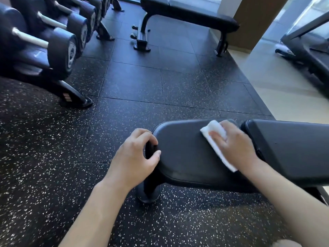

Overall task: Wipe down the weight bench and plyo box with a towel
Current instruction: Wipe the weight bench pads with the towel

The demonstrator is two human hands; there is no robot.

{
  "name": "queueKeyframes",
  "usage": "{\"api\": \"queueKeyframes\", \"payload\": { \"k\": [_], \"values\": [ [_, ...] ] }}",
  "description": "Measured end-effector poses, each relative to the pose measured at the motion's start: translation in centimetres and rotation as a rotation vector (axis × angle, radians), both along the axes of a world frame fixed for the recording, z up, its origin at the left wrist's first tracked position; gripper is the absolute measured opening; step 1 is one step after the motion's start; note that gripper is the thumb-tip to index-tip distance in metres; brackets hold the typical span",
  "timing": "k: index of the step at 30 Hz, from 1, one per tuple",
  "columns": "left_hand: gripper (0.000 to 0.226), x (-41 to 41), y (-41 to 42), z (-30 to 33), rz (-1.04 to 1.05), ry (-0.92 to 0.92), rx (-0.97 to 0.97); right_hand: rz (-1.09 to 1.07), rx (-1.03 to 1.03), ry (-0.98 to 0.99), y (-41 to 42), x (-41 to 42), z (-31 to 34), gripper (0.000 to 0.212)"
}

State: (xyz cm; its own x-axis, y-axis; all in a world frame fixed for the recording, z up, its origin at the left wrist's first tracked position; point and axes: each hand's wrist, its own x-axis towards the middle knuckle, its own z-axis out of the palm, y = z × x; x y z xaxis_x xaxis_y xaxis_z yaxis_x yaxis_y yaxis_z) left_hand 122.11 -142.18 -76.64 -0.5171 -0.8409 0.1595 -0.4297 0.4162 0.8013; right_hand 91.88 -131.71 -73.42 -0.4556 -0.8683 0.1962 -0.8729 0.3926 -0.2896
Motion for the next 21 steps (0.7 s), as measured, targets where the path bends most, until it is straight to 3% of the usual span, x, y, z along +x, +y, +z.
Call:
{"api": "queueKeyframes", "payload": {
  "k": [3,6,13,18,21],
  "values": [
    [0.024,-0.8,1.1,0.1,0.009,-0.001,-0.036,-0.148,0.040,0.000,-3.4,-3.3,0.1,0.033],
    [0.021,-1.9,1.8,-0.2,0.047,-0.005,-0.094,-0.130,0.089,0.019,-7.3,-0.9,0.7,0.033],
    [0.008,-4.5,3.3,-1.1,0.010,0.074,-0.395,0.247,-0.050,0.063,-10.3,8.9,-0.5,0.035],
    [0.017,-6.1,3.5,-1.4,-0.021,0.035,-0.397,0.333,-0.117,0.088,-8.5,5.1,-1.4,0.035],
    [0.026,-7.1,3.6,-1.1,0.008,-0.041,-0.376,0.203,-0.095,0.052,-6.5,0.1,-0.8,0.036]
  ]
}}
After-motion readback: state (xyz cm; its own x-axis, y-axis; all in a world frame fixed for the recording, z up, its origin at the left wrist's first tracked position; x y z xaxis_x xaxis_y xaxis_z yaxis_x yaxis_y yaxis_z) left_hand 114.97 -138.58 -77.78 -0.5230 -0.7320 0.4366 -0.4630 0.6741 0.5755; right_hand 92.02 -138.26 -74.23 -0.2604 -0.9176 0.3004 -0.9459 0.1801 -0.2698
